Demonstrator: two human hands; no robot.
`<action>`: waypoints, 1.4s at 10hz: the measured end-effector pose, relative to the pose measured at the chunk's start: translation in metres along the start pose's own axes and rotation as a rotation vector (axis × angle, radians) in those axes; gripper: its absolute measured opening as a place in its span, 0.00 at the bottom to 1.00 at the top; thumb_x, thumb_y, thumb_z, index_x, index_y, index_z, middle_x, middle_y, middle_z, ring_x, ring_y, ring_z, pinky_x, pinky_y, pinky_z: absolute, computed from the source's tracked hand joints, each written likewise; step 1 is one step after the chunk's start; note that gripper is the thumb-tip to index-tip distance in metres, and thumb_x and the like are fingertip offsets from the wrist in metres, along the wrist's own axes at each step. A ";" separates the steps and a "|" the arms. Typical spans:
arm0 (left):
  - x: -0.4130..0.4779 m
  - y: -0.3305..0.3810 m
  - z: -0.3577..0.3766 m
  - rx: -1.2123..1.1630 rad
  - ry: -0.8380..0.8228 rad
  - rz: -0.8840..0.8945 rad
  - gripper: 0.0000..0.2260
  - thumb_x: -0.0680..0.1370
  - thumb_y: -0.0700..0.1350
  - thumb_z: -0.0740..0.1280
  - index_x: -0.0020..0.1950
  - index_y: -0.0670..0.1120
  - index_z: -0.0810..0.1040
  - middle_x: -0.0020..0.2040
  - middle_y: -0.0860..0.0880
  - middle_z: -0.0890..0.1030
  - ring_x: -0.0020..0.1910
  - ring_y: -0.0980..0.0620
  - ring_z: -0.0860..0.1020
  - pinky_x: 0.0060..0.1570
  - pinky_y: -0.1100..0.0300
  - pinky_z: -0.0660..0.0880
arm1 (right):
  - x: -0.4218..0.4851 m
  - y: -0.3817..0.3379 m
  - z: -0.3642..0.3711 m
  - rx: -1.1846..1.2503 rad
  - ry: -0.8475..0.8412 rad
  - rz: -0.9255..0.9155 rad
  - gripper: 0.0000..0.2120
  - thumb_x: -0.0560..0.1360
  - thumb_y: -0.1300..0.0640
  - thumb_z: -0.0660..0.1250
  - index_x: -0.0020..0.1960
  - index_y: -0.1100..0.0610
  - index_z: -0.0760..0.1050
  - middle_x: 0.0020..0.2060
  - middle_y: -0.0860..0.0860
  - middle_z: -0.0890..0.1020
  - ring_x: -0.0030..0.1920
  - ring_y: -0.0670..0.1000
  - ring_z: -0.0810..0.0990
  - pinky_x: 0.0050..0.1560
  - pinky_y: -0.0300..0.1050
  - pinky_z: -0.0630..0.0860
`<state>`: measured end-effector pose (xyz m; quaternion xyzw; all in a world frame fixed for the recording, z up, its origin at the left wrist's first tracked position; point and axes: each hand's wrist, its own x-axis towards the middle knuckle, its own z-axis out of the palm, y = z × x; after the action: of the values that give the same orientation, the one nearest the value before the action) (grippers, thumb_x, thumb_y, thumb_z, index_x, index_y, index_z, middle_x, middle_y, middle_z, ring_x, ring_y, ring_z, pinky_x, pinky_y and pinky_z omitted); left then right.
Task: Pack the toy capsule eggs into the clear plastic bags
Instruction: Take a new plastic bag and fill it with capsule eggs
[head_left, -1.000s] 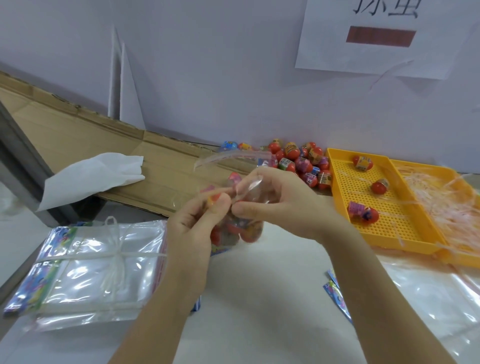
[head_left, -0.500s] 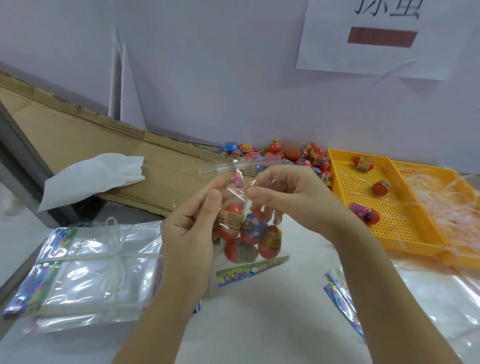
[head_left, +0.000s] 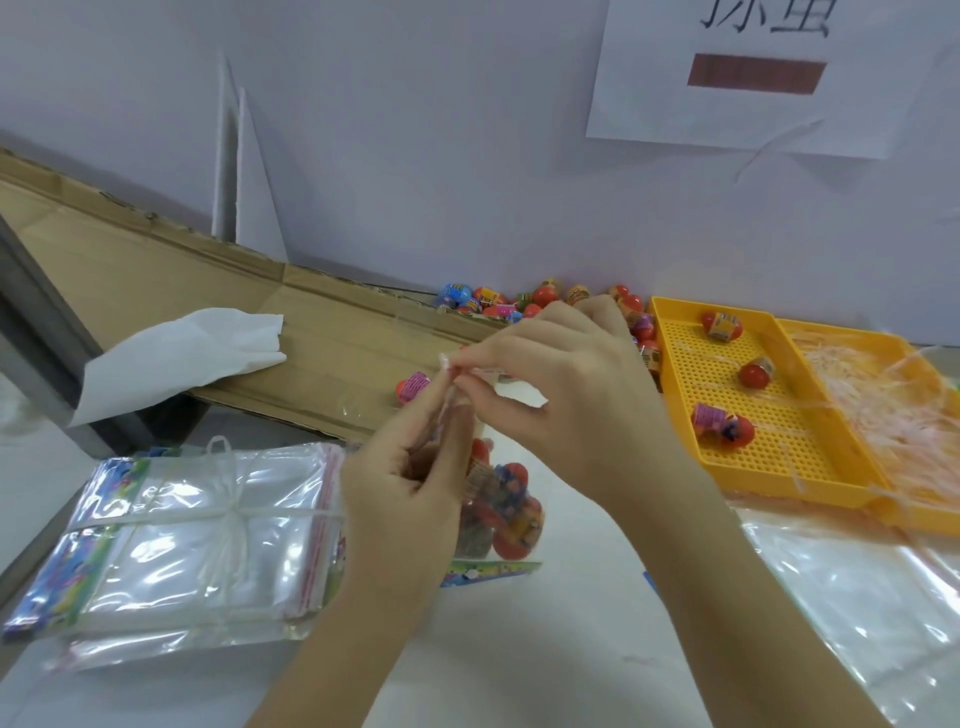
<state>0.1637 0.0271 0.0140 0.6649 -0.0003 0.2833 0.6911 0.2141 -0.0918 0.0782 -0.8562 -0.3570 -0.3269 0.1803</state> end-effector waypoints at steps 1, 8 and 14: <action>-0.005 -0.004 -0.001 0.174 -0.022 0.087 0.12 0.77 0.50 0.67 0.59 0.64 0.77 0.31 0.53 0.79 0.27 0.58 0.73 0.30 0.57 0.76 | 0.000 0.000 0.000 -0.094 0.044 -0.030 0.07 0.74 0.57 0.68 0.40 0.53 0.84 0.33 0.46 0.83 0.36 0.52 0.78 0.45 0.46 0.65; -0.003 -0.011 0.012 -0.162 0.096 -0.298 0.13 0.77 0.39 0.68 0.45 0.58 0.83 0.43 0.58 0.86 0.43 0.59 0.84 0.34 0.70 0.78 | -0.038 0.206 -0.197 0.414 -0.960 1.324 0.22 0.68 0.54 0.76 0.60 0.59 0.79 0.47 0.54 0.85 0.29 0.50 0.82 0.28 0.41 0.78; -0.015 -0.003 0.018 -0.162 0.055 -0.317 0.10 0.78 0.40 0.67 0.52 0.53 0.82 0.45 0.58 0.86 0.44 0.61 0.84 0.38 0.69 0.80 | -0.106 0.161 -0.180 1.363 -0.498 0.702 0.26 0.74 0.37 0.62 0.69 0.44 0.70 0.62 0.52 0.79 0.55 0.46 0.81 0.59 0.43 0.76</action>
<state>0.1593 0.0046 0.0082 0.5907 0.1006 0.1879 0.7782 0.1977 -0.3515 0.1230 -0.6680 -0.2177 0.2391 0.6702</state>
